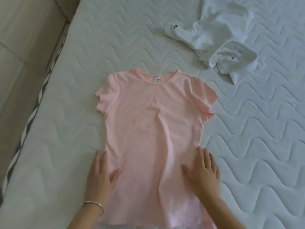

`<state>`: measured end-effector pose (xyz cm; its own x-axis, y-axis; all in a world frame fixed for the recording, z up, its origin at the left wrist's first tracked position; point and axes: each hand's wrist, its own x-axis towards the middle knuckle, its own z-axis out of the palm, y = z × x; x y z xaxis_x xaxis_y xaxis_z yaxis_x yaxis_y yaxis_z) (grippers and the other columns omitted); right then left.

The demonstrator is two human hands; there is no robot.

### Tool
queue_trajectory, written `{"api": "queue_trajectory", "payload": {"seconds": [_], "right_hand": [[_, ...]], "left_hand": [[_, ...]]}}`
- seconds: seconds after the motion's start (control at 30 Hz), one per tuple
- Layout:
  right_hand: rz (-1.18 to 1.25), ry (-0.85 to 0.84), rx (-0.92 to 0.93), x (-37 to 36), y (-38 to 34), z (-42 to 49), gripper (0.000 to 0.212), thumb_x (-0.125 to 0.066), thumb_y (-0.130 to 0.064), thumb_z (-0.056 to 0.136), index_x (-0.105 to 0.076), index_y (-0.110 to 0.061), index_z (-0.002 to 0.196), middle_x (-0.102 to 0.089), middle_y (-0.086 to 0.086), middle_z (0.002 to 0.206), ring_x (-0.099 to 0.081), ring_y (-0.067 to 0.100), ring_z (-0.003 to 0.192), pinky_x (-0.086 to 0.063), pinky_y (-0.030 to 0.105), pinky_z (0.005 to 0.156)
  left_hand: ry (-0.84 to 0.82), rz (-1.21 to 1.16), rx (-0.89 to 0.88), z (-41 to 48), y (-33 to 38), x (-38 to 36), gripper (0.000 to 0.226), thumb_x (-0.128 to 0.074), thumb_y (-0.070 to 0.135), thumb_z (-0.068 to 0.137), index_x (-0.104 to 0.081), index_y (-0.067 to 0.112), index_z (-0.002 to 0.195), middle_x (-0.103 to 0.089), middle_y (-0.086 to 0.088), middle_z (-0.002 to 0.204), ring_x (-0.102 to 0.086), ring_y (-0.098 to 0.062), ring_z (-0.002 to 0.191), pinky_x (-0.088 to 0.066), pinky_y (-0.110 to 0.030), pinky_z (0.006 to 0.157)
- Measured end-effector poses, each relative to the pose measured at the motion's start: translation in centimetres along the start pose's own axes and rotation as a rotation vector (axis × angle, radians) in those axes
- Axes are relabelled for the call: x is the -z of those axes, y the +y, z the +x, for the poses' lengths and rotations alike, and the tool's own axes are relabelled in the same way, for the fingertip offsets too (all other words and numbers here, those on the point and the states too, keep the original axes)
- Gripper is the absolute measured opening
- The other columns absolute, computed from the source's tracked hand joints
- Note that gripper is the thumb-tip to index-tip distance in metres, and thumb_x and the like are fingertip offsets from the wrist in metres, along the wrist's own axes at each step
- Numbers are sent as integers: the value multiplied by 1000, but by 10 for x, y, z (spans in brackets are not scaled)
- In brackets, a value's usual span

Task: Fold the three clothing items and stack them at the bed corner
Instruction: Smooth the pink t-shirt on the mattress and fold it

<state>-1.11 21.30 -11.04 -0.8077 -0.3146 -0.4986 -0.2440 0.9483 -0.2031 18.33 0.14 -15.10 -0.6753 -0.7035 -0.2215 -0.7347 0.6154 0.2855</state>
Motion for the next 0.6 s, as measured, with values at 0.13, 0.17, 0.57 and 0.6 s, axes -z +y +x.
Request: {"api": "queue_trajectory", "payload": {"seconds": [0.13, 0.17, 0.57, 0.6], "right_hand": [[123, 59, -30, -23, 15, -52, 70, -61, -37, 84, -27, -19, 143, -33, 4, 146, -30, 28, 131, -27, 42, 102], [191, 100, -51, -30, 21, -57, 64, -66, -29, 82, -38, -14, 138, -45, 10, 135, -39, 34, 122, -33, 44, 96], [518, 148, -267, -20, 59, -67, 15, -39, -14, 95, -53, -11, 93, -57, 6, 85, -50, 25, 77, -35, 33, 66], [504, 136, -273, -18, 64, -66, 15, -41, -15, 95, -55, -11, 98, -56, 5, 85, -50, 25, 79, -36, 34, 68]], "left_hand": [[73, -139, 170, -42, -8, 1, 54, -68, 23, 73, -54, -8, 115, -57, -32, 109, -54, -51, 98, -46, -54, 82], [80, -190, 213, -46, -6, 2, 49, -73, 10, 72, -55, -8, 113, -57, -32, 106, -54, -50, 96, -45, -53, 83], [78, -380, 359, -63, -32, 21, 18, -61, 14, 86, -60, -4, 86, -62, -20, 79, -51, -29, 72, -34, -32, 68], [60, -391, 365, -64, -35, 23, 19, -62, 14, 85, -61, -4, 87, -62, -18, 80, -51, -27, 73, -35, -32, 69]]}}
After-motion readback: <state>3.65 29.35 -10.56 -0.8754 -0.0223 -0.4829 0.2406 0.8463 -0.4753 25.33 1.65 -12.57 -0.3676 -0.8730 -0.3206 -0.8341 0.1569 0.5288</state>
